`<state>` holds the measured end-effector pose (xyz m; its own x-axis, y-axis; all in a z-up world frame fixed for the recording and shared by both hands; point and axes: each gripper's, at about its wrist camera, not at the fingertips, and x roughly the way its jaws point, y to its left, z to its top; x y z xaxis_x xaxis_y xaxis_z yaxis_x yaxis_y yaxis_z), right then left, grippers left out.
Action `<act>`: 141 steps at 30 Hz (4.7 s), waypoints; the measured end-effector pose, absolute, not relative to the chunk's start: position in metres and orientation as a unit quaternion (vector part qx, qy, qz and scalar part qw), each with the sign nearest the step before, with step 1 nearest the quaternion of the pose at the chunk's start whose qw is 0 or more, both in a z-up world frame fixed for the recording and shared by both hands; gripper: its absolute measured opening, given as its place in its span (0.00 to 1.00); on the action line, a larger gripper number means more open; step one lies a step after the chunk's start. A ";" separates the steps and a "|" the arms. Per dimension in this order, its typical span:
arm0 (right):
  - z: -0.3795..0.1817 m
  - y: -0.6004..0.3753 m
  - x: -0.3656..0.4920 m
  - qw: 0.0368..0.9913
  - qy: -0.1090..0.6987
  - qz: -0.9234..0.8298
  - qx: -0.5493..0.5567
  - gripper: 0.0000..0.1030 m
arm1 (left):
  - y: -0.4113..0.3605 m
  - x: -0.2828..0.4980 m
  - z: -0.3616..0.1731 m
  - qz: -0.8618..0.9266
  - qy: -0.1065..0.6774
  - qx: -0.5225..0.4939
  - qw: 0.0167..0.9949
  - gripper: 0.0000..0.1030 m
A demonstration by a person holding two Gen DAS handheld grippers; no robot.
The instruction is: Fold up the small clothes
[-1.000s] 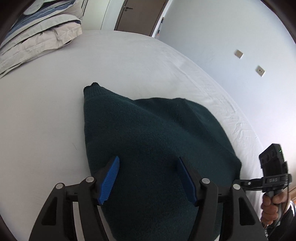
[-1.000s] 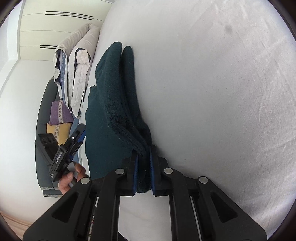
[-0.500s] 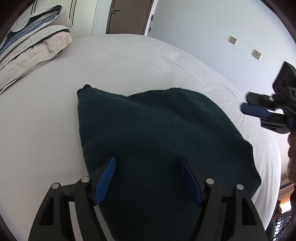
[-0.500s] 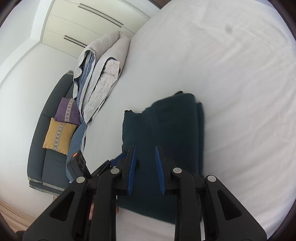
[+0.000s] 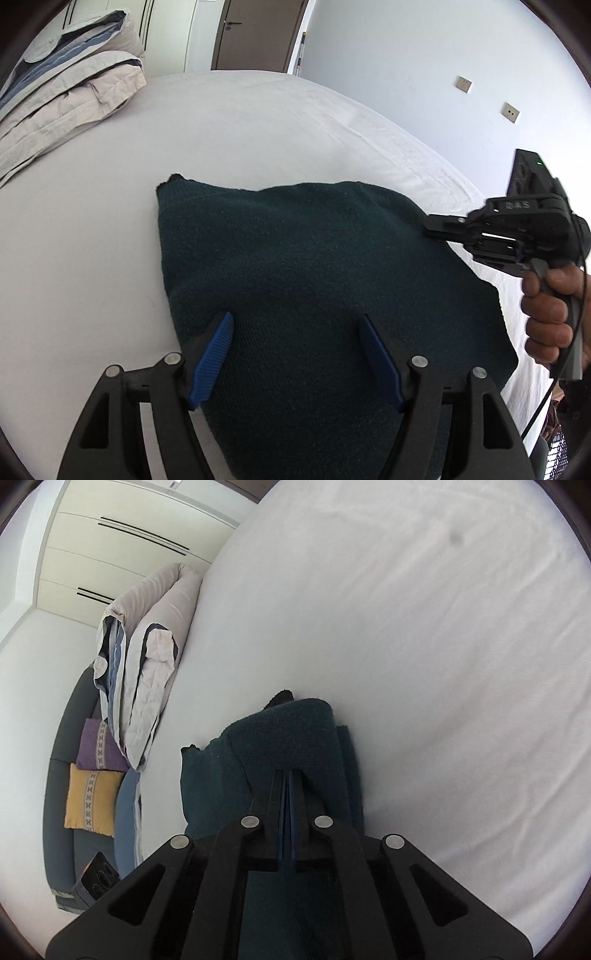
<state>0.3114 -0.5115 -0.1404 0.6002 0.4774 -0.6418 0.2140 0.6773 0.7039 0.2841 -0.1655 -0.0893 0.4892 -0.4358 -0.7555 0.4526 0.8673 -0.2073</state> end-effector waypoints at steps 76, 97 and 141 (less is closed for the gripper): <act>-0.146 -0.429 0.261 0.872 0.488 -0.001 0.021 0.23 | -0.175 0.284 -0.104 -0.187 0.508 -0.011 0.841 0.57; -0.059 -0.280 0.186 0.911 0.408 0.048 -0.044 0.19 | -0.093 0.182 -0.031 -0.158 0.452 -0.015 0.878 0.36; 0.002 -0.301 -0.045 0.975 0.216 -0.009 0.042 0.95 | -0.013 -0.020 0.015 0.069 0.181 0.131 0.972 1.00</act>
